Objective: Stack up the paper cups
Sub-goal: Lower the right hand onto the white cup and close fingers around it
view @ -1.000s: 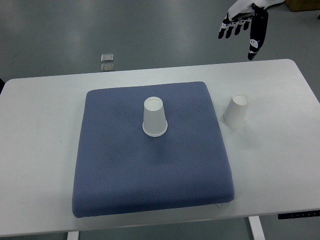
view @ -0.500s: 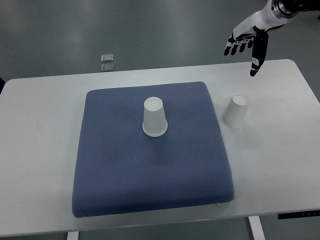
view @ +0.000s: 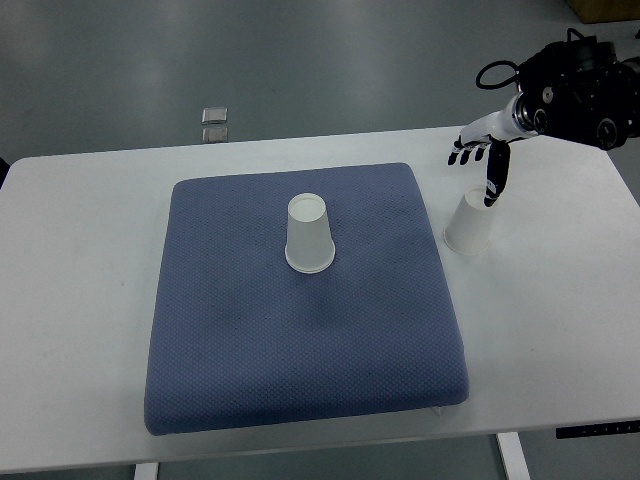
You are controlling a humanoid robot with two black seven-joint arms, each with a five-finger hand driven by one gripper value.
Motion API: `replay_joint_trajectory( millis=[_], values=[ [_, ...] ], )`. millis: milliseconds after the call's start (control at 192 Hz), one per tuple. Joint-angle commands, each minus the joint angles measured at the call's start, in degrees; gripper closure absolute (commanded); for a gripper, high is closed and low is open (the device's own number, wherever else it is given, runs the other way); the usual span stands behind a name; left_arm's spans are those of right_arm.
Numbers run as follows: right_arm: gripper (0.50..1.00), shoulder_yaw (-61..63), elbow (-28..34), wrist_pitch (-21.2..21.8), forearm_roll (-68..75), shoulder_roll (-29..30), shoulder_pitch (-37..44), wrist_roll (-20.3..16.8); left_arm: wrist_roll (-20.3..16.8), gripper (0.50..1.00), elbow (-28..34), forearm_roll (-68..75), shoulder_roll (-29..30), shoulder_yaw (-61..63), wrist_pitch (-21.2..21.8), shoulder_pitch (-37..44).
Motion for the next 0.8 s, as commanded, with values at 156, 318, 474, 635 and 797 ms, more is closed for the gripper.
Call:
replay_joint_trajectory(
  millis=[156,318,474,635,797],
  values=[
    [0.583,0.07,-5.02,-0.52,0.01,2.1,-5.22,0.0,-0.01,0.5,1.57,-0.04,0.0,0.0,0.0,0.62],
    [0.587,0.07,-6.34,-0.78,0.01,2.1,-7.94,0.09,-0.01,0.5,1.57,-0.04,0.0,0.0,0.0,0.62],
    [0.636,-0.02,-8.19,-2.1,-0.08,2.1,-10.14,0.09,-0.01,0.5,1.4,-0.04,0.0,0.09,0.0,0.79],
    [0.703,0.07,-9.51,-2.28,-0.08,2.1,-11.11,0.17,-0.01,0.5,1.49,-0.04,0.0,0.09,0.0,0.79],
    [0.789,0.07,-10.21,-2.37,-0.08,2.19,-11.81,0.17,-0.01,0.5,1.49,-0.04,0.0,0.09,0.0,0.79]
  ],
)
